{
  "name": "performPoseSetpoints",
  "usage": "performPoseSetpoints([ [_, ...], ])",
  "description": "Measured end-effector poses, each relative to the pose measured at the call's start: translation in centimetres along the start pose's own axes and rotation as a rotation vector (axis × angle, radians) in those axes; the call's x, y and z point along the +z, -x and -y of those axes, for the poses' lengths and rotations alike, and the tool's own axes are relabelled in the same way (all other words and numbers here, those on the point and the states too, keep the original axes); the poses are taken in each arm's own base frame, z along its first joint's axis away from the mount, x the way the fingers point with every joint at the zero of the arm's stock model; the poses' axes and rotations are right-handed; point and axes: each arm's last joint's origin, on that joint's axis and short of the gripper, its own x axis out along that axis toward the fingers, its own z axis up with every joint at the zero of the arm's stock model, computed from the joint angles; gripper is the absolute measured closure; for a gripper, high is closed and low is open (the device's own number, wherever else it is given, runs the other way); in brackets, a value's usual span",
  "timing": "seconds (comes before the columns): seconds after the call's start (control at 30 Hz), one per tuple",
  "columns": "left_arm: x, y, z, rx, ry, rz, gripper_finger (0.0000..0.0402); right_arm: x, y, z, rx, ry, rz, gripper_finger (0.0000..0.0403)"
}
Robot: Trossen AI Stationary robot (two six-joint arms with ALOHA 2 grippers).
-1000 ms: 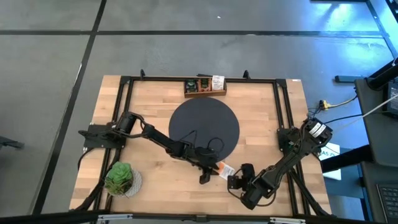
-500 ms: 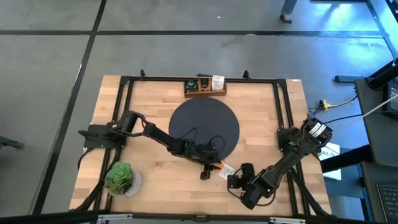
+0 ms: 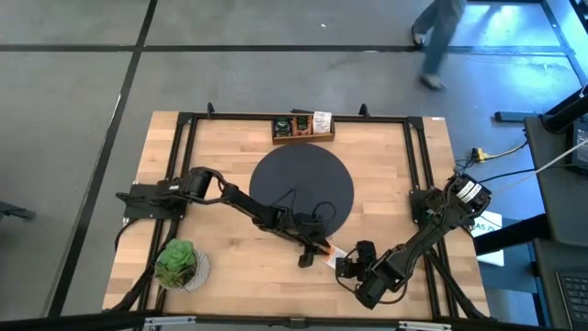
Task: Pick & Place Tea
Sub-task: Put the white tea bag into the right section of the wooden organizer
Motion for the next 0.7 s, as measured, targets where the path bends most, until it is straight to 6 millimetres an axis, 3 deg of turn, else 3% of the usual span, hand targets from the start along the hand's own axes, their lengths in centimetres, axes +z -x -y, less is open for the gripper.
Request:
performPoseSetpoints([
  [0.7,-0.36,-0.11,0.49,0.042,0.047,0.001,0.0274,0.65,-0.47,-0.63,0.020,-0.025,0.035,0.0248],
])
